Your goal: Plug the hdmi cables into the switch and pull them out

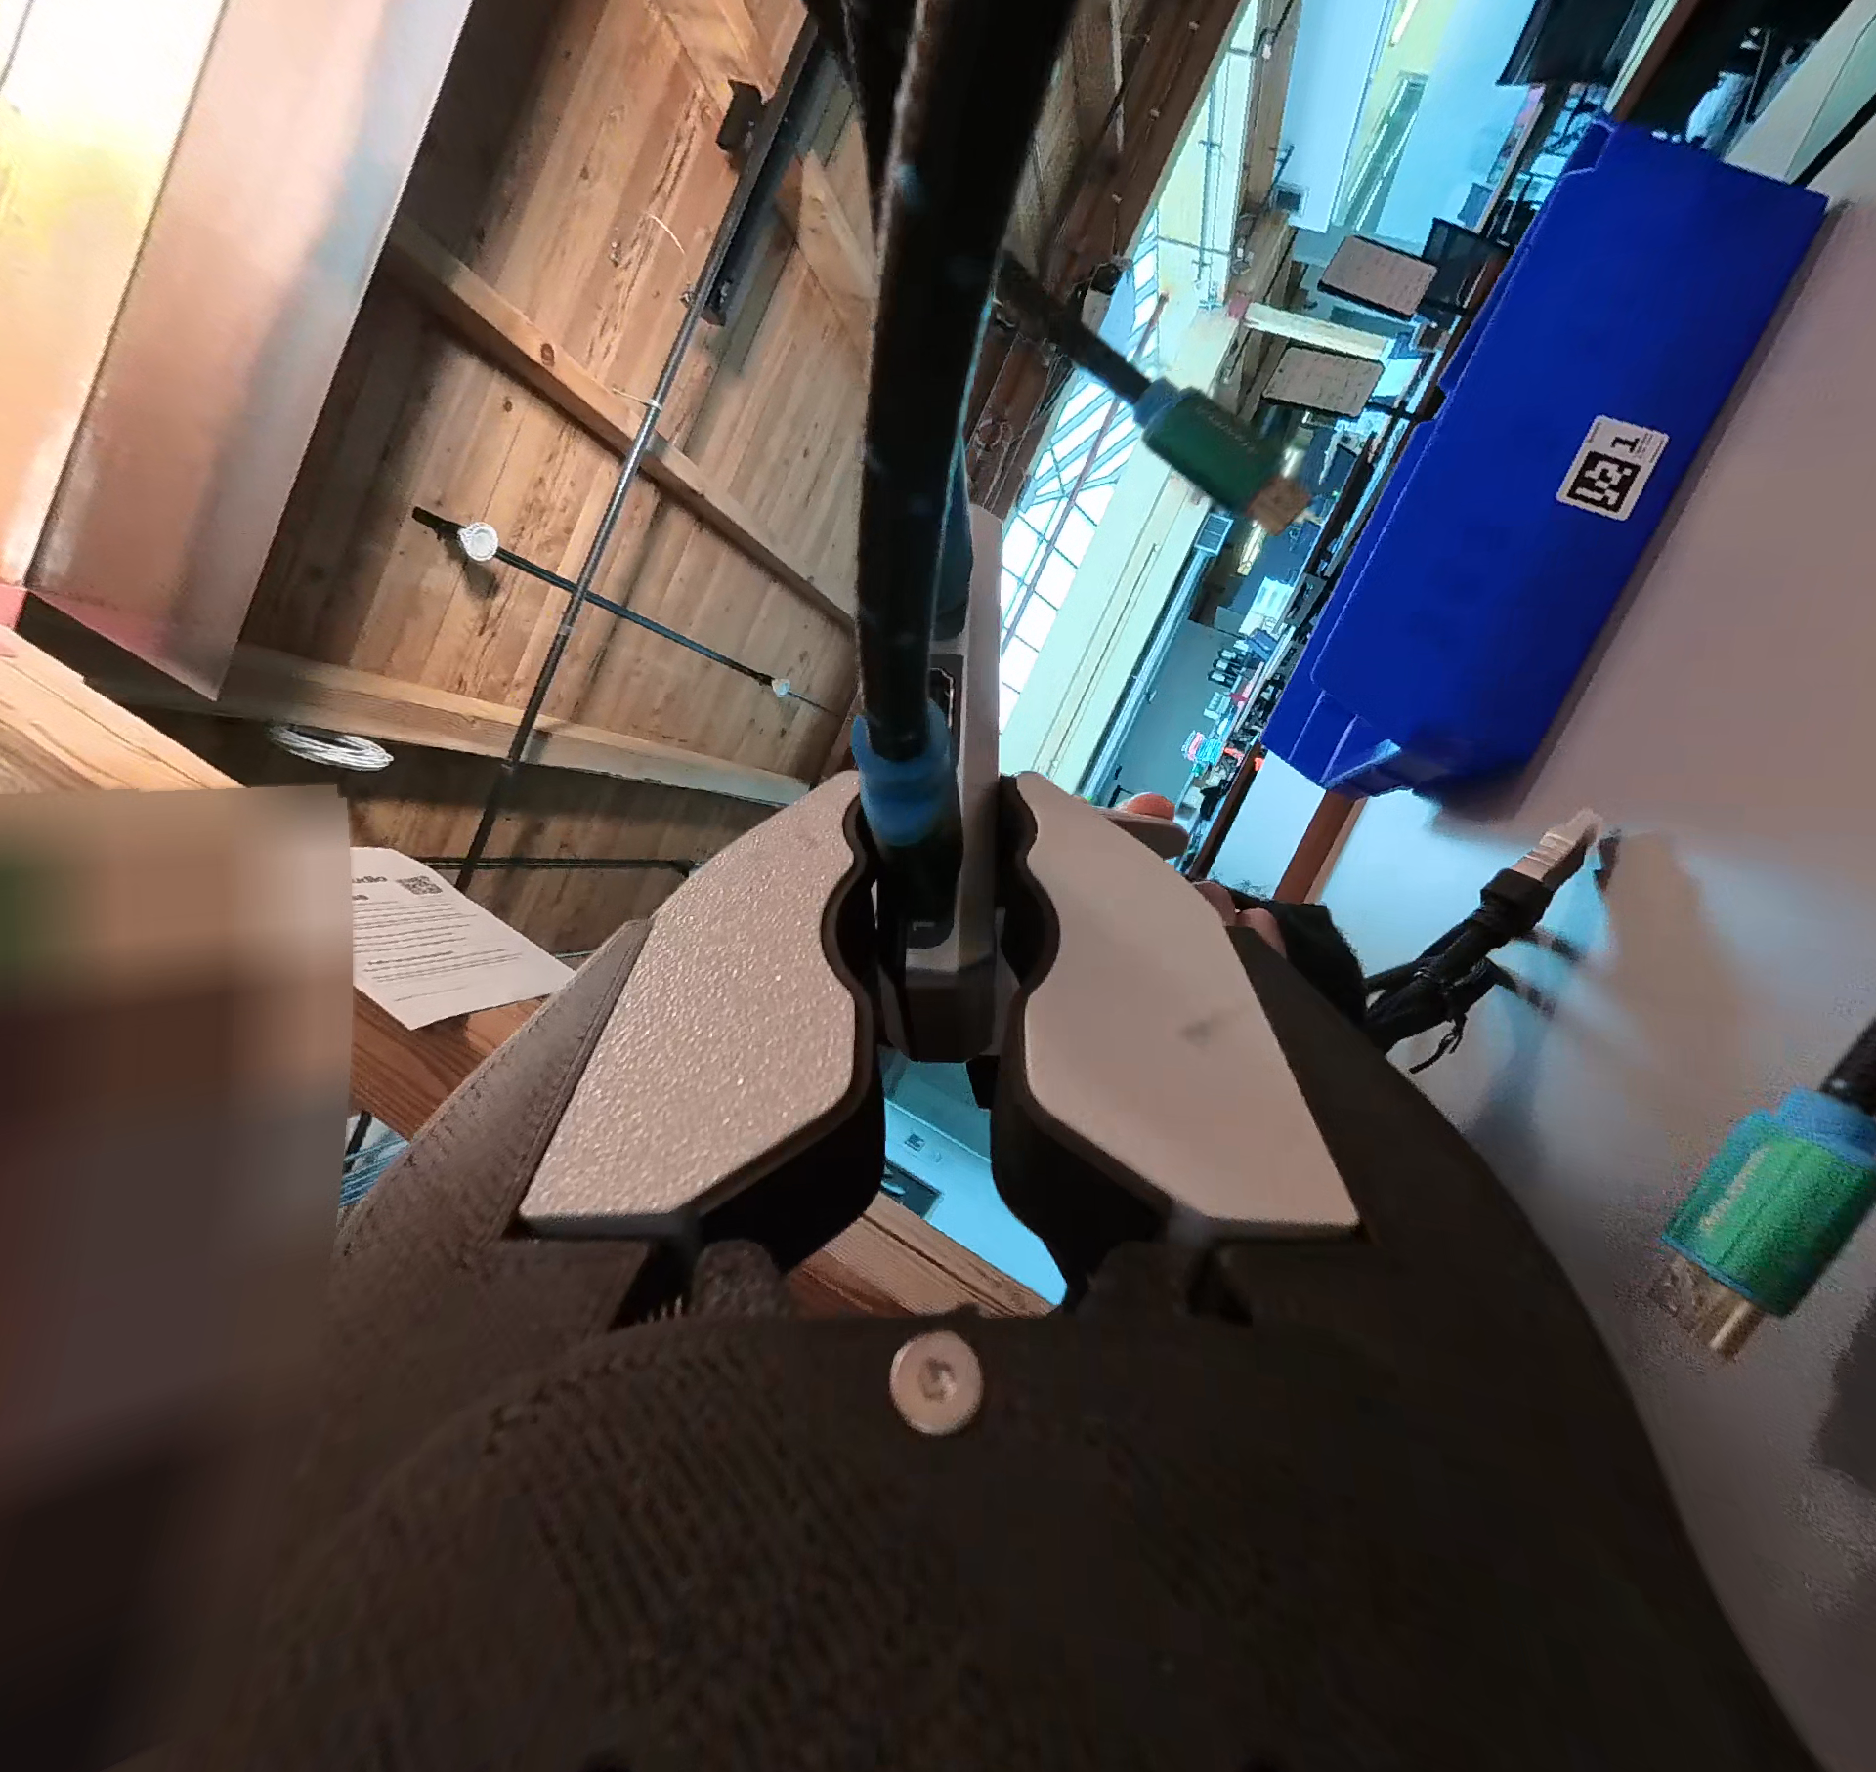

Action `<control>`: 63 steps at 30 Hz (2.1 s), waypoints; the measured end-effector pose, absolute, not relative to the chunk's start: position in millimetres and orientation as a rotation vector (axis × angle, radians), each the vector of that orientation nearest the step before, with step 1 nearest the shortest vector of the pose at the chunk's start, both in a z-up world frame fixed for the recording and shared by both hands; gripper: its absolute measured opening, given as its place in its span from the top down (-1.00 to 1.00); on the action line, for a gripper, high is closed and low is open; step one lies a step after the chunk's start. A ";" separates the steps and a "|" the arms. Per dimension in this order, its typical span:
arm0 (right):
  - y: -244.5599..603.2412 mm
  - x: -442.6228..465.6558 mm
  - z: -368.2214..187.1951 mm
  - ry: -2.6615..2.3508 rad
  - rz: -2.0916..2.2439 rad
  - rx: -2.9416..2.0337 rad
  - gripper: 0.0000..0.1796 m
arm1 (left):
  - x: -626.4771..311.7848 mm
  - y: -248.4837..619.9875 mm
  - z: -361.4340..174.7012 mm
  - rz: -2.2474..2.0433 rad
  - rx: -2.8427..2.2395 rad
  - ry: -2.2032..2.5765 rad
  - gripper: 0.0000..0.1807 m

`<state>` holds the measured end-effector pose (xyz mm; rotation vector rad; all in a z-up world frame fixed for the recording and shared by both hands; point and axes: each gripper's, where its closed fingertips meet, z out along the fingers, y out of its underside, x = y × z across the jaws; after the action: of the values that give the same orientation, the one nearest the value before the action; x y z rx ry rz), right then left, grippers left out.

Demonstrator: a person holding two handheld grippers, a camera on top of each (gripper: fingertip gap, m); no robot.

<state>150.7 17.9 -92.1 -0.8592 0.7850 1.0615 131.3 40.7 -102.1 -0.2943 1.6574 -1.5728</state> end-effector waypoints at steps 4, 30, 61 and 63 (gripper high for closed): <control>15.0 155.8 -97.6 0.805 1.050 -0.860 0.76 | 128.5 43.5 -99.3 -1.626 -0.294 1.611 0.73; 13.2 168.6 -112.5 0.842 0.973 -0.901 0.76 | 148.2 38.7 -123.0 -1.653 -0.488 1.671 0.75; -16.0 96.8 -78.3 -0.171 -0.400 -1.777 0.38 | 114.2 72.5 -117.2 -2.224 -0.380 1.769 0.75; -14.9 99.8 -80.1 -0.159 -0.376 -1.800 0.41 | 112.9 70.1 -119.6 -2.213 -0.358 1.796 0.75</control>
<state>99.8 -14.9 -80.1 -1.7997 -0.1585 -0.3763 112.9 70.1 -119.6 -0.3583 1.7956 -2.2126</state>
